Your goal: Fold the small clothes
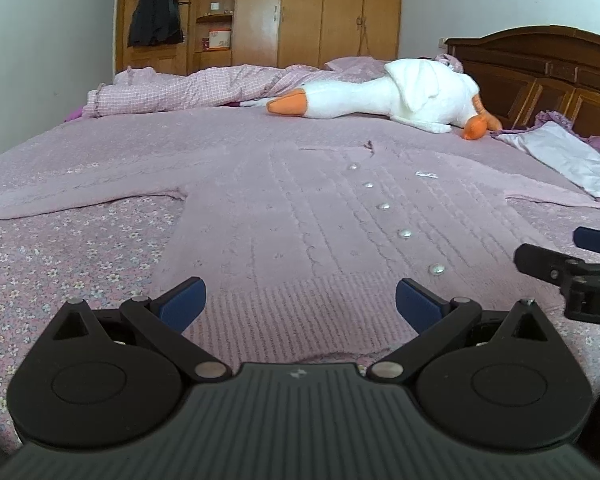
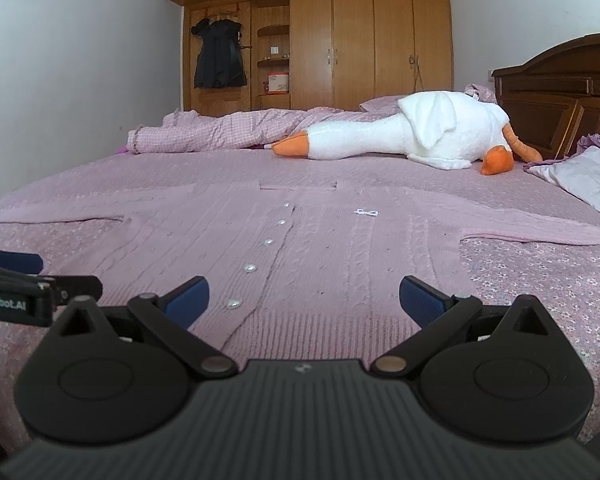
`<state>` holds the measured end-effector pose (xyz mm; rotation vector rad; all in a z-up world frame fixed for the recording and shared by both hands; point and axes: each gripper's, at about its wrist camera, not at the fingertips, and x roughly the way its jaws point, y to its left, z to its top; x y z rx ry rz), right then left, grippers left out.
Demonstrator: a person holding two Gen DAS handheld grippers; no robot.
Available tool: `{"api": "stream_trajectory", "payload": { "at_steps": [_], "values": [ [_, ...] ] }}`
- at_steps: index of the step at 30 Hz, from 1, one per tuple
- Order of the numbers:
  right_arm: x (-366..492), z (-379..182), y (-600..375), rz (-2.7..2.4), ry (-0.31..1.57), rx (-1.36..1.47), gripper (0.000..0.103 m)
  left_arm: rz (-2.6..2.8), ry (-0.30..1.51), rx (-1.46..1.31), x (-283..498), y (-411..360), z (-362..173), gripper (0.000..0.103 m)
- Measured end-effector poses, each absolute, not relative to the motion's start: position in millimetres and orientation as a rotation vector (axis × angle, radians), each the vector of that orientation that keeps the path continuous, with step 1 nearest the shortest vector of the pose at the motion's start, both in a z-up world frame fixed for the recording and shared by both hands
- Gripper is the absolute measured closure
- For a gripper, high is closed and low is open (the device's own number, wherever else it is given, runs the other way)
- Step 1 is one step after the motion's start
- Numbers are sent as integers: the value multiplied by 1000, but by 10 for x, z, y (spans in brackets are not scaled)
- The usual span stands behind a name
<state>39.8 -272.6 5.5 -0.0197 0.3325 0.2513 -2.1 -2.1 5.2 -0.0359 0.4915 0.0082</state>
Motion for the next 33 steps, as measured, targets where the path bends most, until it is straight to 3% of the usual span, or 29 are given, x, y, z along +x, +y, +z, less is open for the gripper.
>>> {"api": "stream_trajectory", "payload": {
  "at_steps": [33],
  "values": [
    [359, 57, -2670, 252, 345, -46, 0, 25, 493, -35, 3, -3, 39, 0]
  ]
}}
